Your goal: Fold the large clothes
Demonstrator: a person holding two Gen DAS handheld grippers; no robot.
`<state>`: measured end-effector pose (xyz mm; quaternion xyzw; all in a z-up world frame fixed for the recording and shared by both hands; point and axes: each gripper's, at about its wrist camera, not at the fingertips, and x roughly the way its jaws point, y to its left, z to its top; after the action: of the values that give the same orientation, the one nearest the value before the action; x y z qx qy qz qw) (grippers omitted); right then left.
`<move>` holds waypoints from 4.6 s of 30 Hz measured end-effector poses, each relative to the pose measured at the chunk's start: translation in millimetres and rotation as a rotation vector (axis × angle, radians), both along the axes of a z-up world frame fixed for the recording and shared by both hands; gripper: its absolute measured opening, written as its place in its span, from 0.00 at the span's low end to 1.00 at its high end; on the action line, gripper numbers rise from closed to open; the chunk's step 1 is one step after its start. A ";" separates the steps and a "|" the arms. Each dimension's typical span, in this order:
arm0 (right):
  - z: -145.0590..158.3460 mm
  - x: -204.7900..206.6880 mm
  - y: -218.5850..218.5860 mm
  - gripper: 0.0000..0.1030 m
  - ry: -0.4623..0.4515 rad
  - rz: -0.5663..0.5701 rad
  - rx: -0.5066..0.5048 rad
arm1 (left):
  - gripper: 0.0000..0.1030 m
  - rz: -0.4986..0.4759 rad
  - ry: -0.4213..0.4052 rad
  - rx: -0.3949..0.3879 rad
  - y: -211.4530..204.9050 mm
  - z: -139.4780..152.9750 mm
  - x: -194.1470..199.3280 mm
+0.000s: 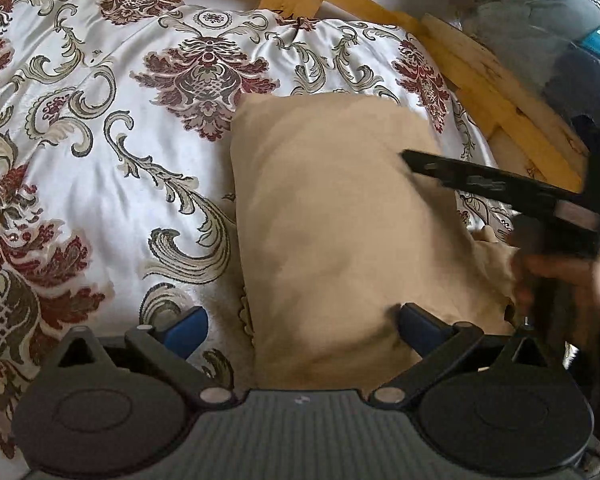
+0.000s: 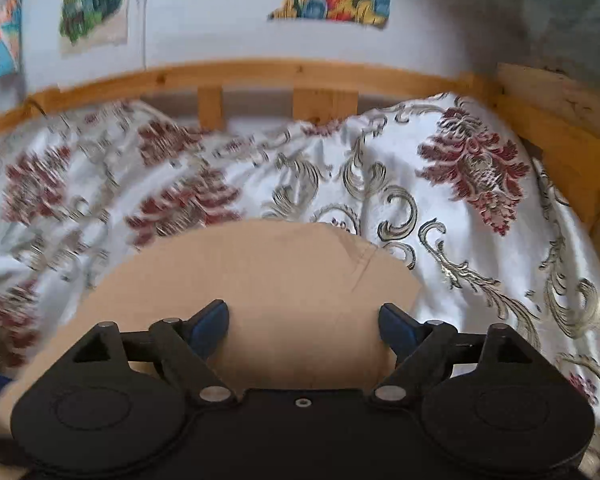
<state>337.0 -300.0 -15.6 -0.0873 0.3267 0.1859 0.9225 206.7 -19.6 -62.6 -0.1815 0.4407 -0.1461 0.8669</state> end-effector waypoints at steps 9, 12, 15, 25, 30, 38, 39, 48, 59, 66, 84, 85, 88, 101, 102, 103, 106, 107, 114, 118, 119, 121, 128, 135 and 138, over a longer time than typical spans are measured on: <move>-54.3 18.0 -6.8 0.84 0.080 -0.048 -0.014 | 1.00 -0.022 0.000 0.016 -5.6 -17.0 4.2; -44.1 13.1 -7.6 0.84 0.091 -0.059 -0.055 | 1.00 -0.028 -0.004 0.017 -4.0 -14.2 3.0; -20.0 -21.3 -24.6 0.85 0.059 -0.065 -0.079 | 0.99 -0.022 -0.001 0.005 3.2 -3.0 -2.9; -6.8 -151.9 -62.4 0.93 0.038 -0.264 -0.018 | 1.00 -0.012 -0.070 0.042 -5.2 -4.4 -36.5; -48.0 -146.9 -68.3 0.97 0.159 -0.289 0.001 | 1.00 0.002 -0.060 0.047 -7.4 -18.3 -36.9; -42.4 -150.8 -76.4 0.97 0.180 -0.298 0.062 | 0.99 0.002 -0.002 0.101 -12.6 8.0 -32.2; -40.1 -149.4 -78.0 0.97 0.188 -0.304 0.080 | 0.99 0.010 -0.004 0.082 -10.8 12.9 -31.2; -36.3 -140.9 -96.3 0.99 0.246 -0.357 0.279 | 0.99 0.091 -0.007 0.060 3.4 26.7 -3.9; -40.9 -136.4 -92.0 0.99 0.249 -0.338 0.279 | 0.99 -0.007 0.012 0.047 0.5 12.6 4.8; -44.0 -135.1 -86.9 0.99 0.241 -0.322 0.243 | 1.00 -0.037 0.072 0.009 -1.7 -3.0 17.4; -49.1 -133.9 -84.3 0.99 0.218 -0.293 0.210 | 1.00 -0.283 0.165 -0.024 9.1 -11.2 58.2; -48.9 -133.4 -84.5 0.99 0.220 -0.292 0.210 | 1.00 -0.289 0.170 -0.037 9.4 -13.3 60.6; -49.6 -132.5 -84.5 0.99 0.218 -0.287 0.216 | 1.00 -0.311 0.193 -0.075 10.9 -18.8 68.4; -51.5 -127.7 -83.2 0.86 0.213 -0.263 0.225 | 1.00 -0.353 0.219 -0.078 5.1 -23.0 81.8; -51.3 -127.1 -83.5 0.82 0.218 -0.257 0.233 | 1.00 -0.352 0.221 -0.078 6.6 -22.8 81.4; -51.2 -126.7 -84.0 0.79 0.224 -0.248 0.244 | 1.00 -0.351 0.224 -0.077 7.0 -22.3 81.7; -50.9 -126.0 -85.7 0.71 0.240 -0.232 0.272 | 1.00 -0.352 0.231 -0.067 0.8 -20.5 83.7; -50.9 -125.5 -86.2 0.69 0.245 -0.229 0.280 | 1.00 -0.358 0.232 -0.066 -2.9 -20.4 84.5; -50.2 -126.8 -88.4 0.64 0.254 -0.221 0.314 | 0.94 -0.358 0.228 -0.056 -13.7 -15.1 81.4; -50.2 -127.2 -89.3 0.64 0.254 -0.225 0.321 | 0.92 -0.344 0.238 -0.061 -13.5 -13.3 82.2; -50.3 -127.1 -89.5 0.64 0.255 -0.226 0.323 | 0.93 -0.341 0.240 -0.060 -13.3 -13.3 82.2; -50.5 -126.9 -89.9 0.64 0.255 -0.229 0.325 | 0.97 -0.349 0.240 -0.051 -14.5 -15.3 82.8; -51.2 -128.2 -89.5 0.64 0.249 -0.235 0.329 | 0.96 -0.345 0.244 -0.071 -12.3 -19.0 83.2; -48.5 -132.9 -80.7 0.52 0.217 -0.218 0.280 | 0.85 -0.334 0.210 -0.083 -6.7 -12.7 79.2; -46.0 -134.5 -75.6 0.45 0.212 -0.220 0.255 | 0.80 -0.319 0.194 -0.068 -8.2 -6.1 75.2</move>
<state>202.5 -375.6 -61.6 0.0867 0.4033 0.1320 0.9013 281.9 -27.8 -68.7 -0.1516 0.5403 -0.2784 0.7794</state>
